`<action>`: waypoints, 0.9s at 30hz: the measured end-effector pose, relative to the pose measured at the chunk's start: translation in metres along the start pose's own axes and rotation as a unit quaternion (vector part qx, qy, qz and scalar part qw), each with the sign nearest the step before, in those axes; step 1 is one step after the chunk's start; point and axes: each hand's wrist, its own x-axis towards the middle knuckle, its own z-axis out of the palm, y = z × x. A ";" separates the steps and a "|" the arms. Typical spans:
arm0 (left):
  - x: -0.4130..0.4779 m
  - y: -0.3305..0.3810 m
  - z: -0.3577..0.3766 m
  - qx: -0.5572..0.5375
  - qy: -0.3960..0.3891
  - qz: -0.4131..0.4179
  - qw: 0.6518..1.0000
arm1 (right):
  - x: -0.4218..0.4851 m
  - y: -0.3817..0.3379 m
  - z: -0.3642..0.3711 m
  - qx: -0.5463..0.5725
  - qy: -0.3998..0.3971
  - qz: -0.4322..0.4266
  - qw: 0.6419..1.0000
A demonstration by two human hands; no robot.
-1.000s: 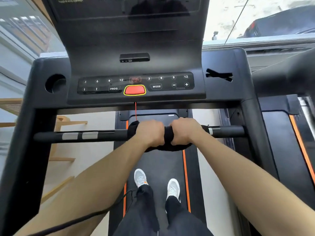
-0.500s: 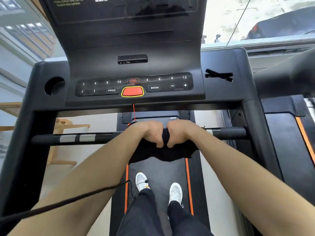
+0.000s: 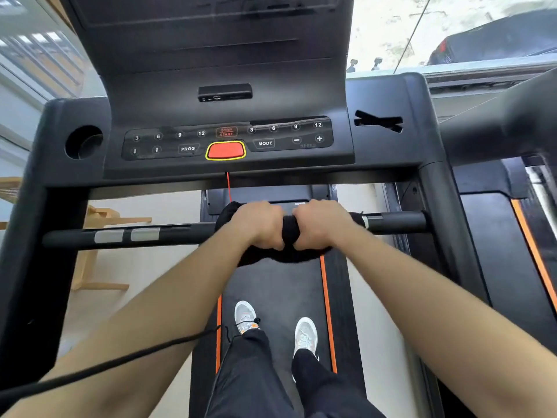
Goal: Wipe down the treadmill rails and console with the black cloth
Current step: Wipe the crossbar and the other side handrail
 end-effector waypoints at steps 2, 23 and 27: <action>0.006 0.001 -0.015 -0.036 -0.095 0.002 0.995 | 0.005 0.005 -0.018 0.036 -0.097 0.004 0.995; 0.007 0.069 0.024 0.048 0.223 -0.004 0.974 | -0.038 0.052 0.030 -0.085 0.191 0.048 0.977; 0.015 0.073 0.014 0.021 0.167 0.009 0.986 | -0.039 0.055 0.031 -0.091 0.199 0.063 0.974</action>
